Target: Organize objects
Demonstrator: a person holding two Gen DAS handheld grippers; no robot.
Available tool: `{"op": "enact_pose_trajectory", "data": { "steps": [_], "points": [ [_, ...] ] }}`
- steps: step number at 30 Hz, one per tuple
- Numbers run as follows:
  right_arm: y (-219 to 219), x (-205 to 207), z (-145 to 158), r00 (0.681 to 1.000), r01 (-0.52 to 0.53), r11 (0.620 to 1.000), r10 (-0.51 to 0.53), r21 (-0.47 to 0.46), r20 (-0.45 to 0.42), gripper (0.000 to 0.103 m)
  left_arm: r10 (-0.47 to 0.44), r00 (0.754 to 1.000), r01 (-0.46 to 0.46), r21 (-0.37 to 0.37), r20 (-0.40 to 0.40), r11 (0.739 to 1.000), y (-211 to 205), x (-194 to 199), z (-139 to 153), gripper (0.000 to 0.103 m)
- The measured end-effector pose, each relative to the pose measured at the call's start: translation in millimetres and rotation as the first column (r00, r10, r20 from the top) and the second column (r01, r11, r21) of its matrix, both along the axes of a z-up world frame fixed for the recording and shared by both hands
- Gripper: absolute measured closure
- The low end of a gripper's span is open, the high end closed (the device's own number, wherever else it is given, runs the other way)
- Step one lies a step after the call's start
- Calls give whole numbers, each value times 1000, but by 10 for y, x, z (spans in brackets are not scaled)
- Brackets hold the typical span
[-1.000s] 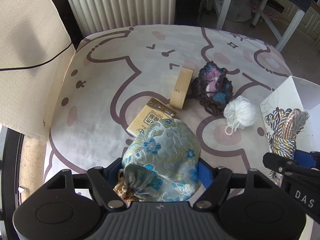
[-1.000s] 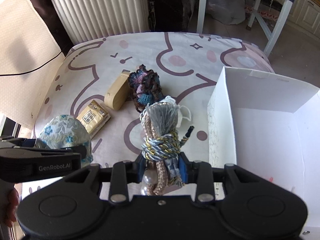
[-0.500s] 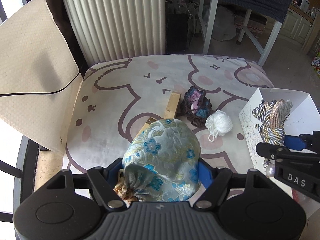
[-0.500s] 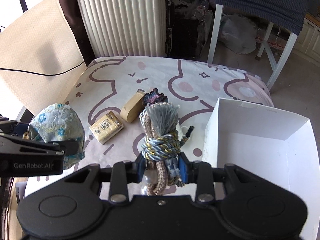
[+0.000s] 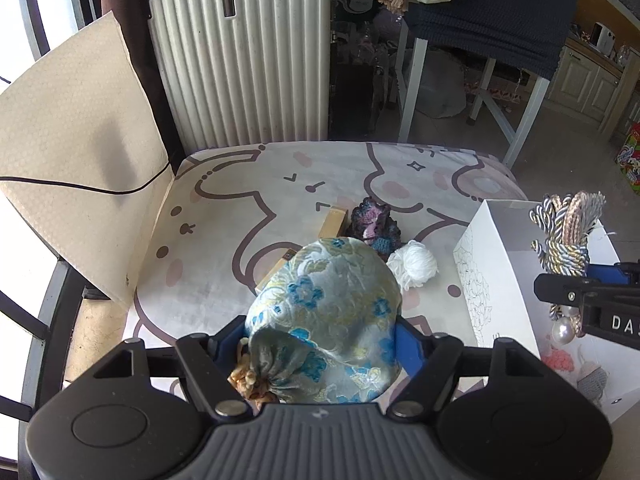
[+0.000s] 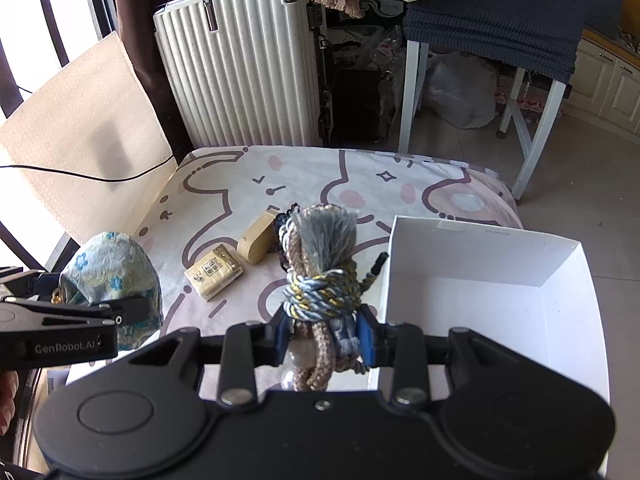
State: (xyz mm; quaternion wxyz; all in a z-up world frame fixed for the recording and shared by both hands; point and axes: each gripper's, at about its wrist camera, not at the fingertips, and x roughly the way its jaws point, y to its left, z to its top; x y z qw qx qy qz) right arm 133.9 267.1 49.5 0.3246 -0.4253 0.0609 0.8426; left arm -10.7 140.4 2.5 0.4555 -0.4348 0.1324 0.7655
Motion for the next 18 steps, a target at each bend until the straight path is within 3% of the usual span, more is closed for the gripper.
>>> {"op": "enact_pose_trajectory", "data": {
  "steps": [18],
  "points": [
    [-23, 132, 1, 999, -25, 1000, 25, -19, 19, 67, -5, 1000, 5, 6, 26, 1000, 44, 158, -8, 28]
  ]
}}
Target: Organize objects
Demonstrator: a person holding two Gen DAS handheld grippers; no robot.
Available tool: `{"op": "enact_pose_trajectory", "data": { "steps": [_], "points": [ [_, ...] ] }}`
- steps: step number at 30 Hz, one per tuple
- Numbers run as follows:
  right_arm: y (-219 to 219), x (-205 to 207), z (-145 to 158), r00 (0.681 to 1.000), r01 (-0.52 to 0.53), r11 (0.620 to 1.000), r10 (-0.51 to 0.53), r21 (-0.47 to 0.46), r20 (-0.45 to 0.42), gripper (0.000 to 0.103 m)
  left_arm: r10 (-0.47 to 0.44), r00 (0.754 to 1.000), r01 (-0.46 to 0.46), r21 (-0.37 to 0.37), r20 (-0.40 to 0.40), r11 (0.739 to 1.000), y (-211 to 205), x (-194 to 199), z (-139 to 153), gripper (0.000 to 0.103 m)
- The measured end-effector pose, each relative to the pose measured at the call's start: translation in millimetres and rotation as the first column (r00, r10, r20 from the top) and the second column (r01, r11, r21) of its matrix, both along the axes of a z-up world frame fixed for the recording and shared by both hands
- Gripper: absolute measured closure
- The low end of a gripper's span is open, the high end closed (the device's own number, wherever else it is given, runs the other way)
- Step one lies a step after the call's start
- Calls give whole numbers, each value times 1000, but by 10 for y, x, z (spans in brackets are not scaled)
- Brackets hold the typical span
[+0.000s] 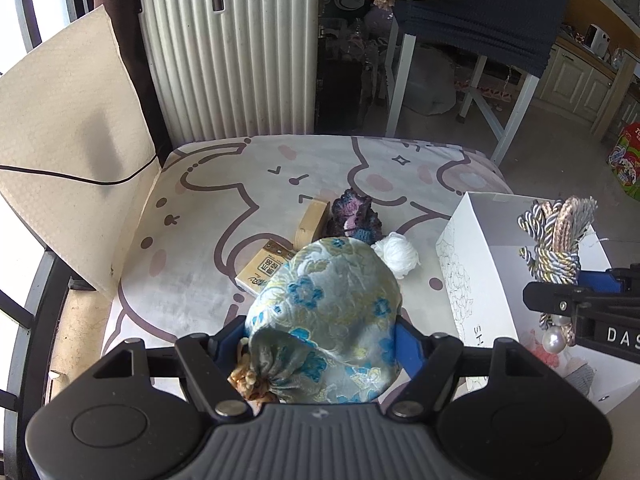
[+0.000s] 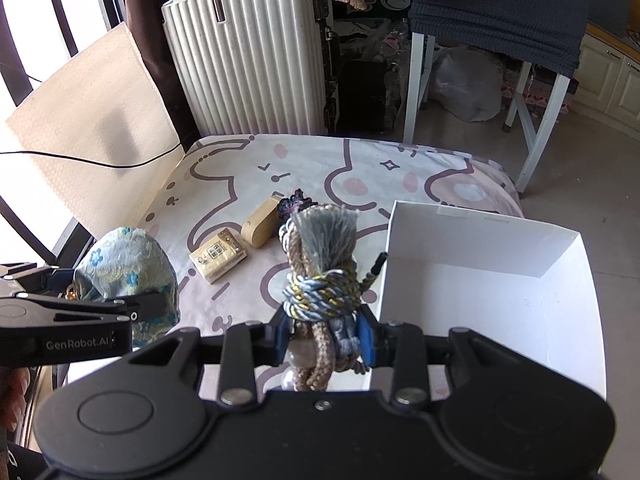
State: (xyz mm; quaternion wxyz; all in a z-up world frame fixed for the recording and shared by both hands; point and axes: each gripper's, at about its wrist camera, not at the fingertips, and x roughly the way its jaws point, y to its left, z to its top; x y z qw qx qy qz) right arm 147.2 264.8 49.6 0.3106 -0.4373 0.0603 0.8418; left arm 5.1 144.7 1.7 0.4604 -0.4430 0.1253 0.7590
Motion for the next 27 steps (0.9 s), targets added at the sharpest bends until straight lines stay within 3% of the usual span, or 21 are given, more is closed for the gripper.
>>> {"op": "enact_pose_trajectory", "data": {
  "steps": [9, 27],
  "points": [
    [145, 181, 58, 1000, 31, 1000, -31, 3, 2, 67, -48, 999, 48, 7, 15, 999, 262, 198, 26, 28],
    [607, 938, 163, 984, 177, 984, -177, 18, 7, 67, -193, 979, 190, 51, 63, 980, 919, 796, 69, 28]
  ]
}}
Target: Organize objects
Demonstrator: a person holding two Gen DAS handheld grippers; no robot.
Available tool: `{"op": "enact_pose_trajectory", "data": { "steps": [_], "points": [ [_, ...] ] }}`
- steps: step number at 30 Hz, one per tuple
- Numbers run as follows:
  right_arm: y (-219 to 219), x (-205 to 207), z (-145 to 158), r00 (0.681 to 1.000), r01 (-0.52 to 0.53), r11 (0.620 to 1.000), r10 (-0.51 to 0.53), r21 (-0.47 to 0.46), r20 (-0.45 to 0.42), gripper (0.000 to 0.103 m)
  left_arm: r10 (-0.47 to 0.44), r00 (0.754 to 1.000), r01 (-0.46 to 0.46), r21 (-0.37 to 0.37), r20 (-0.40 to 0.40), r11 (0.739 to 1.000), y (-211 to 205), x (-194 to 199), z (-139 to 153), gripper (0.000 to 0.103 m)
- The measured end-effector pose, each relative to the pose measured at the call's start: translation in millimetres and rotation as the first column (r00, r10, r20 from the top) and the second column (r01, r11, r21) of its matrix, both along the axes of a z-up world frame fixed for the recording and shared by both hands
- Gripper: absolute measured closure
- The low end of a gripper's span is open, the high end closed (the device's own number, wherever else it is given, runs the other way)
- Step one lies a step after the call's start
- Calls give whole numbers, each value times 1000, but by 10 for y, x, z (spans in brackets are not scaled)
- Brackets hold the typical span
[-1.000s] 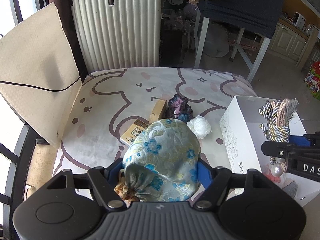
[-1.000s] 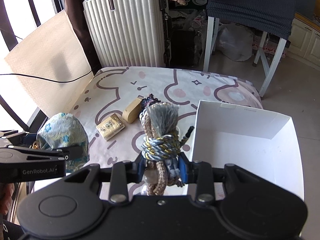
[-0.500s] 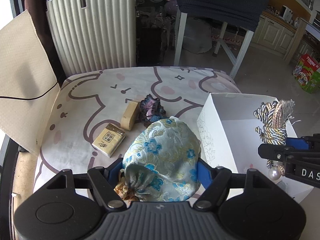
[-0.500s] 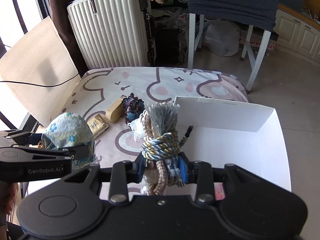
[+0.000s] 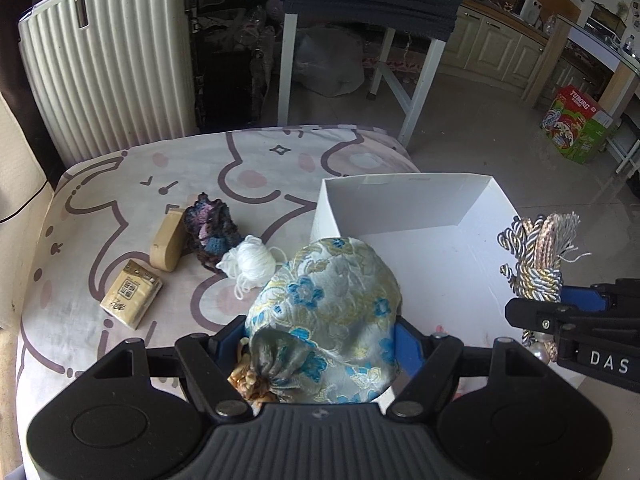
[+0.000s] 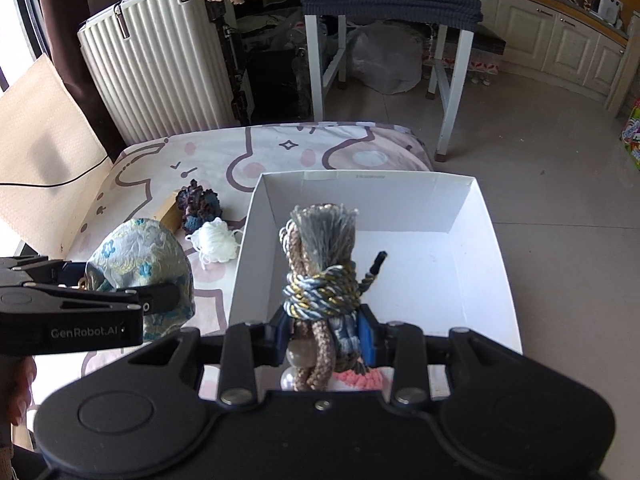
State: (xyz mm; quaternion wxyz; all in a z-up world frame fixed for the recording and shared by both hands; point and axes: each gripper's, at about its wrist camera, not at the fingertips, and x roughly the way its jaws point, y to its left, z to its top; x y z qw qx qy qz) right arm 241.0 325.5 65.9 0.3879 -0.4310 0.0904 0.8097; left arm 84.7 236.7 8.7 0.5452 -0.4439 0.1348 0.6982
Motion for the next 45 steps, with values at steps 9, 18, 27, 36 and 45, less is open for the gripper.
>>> {"op": "enact_pose_trajectory", "data": {
  "steps": [9, 18, 27, 36, 45],
  "points": [
    [195, 299, 10, 998, 54, 999, -54, 3, 19, 67, -67, 998, 67, 4, 10, 998, 249, 252, -18, 28],
    [358, 498, -16, 994, 106, 994, -106, 1, 37, 67, -115, 993, 115, 8, 23, 993, 483, 447, -31, 28],
    [510, 536, -93, 990, 125, 992, -123, -18, 65, 67, -165, 986, 165, -25, 29, 986, 711, 590, -159, 28],
    [803, 532, -302, 983, 147, 986, -137, -80, 120, 67, -256, 967, 255, -80, -10, 964, 963, 681, -310, 28],
    [1010, 438, -573, 977, 159, 980, -138, -120, 160, 67, -273, 956, 260, -123, -106, 958, 1244, 738, -480, 28]
  ]
}}
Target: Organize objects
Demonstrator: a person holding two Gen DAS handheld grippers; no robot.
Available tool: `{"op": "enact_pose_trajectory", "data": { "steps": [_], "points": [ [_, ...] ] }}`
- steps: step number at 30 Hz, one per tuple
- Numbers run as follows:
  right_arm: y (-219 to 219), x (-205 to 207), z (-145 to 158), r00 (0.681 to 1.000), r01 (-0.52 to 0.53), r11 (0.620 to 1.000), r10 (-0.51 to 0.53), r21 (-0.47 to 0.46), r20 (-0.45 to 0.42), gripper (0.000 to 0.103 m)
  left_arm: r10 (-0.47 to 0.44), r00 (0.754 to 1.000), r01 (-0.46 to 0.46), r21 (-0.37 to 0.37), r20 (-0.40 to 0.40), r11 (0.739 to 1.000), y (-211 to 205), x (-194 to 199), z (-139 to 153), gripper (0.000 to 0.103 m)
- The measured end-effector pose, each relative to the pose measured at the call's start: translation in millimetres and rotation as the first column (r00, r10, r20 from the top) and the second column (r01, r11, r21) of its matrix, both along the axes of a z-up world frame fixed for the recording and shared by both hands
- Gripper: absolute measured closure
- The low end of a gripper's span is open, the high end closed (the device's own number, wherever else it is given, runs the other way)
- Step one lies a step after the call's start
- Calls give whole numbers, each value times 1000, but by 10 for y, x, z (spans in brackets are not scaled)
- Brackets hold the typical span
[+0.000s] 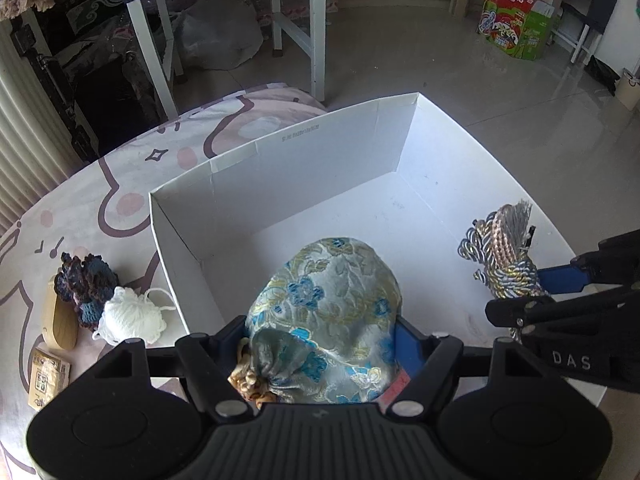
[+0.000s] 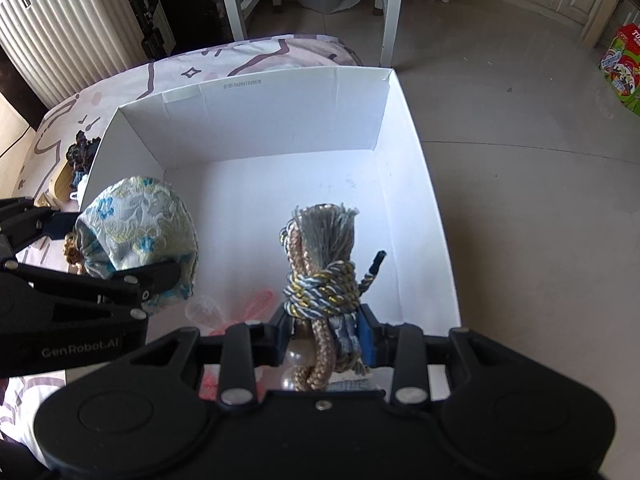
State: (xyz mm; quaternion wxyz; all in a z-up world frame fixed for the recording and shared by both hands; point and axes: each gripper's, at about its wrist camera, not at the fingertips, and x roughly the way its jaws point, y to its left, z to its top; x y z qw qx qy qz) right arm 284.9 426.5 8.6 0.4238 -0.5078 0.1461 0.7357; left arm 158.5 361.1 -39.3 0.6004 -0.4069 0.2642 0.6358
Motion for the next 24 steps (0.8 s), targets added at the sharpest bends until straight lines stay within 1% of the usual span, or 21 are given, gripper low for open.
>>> {"op": "enact_pose_trajectory", "data": {
  "steps": [4, 8, 13, 17, 24],
  "points": [
    [57, -58, -125, 1000, -9, 999, 10, -34, 26, 67, -21, 1000, 21, -15, 5, 1000, 117, 30, -85, 28],
    [76, -110, -240, 998, -10, 999, 14, -51, 66, 67, -49, 998, 48, -37, -29, 998, 203, 80, -179, 28],
    [126, -85, -343, 997, 16, 998, -12, -59, 81, 67, -52, 998, 49, -56, -47, 997, 260, 90, -270, 28],
    [171, -46, -391, 995, 45, 997, -39, -63, 87, 67, -57, 998, 55, -67, -35, 996, 284, 94, -308, 28],
    [174, -6, -440, 995, 49, 996, -43, -74, 89, 67, -55, 997, 51, -74, -58, 996, 303, 112, -317, 26]
  ]
}}
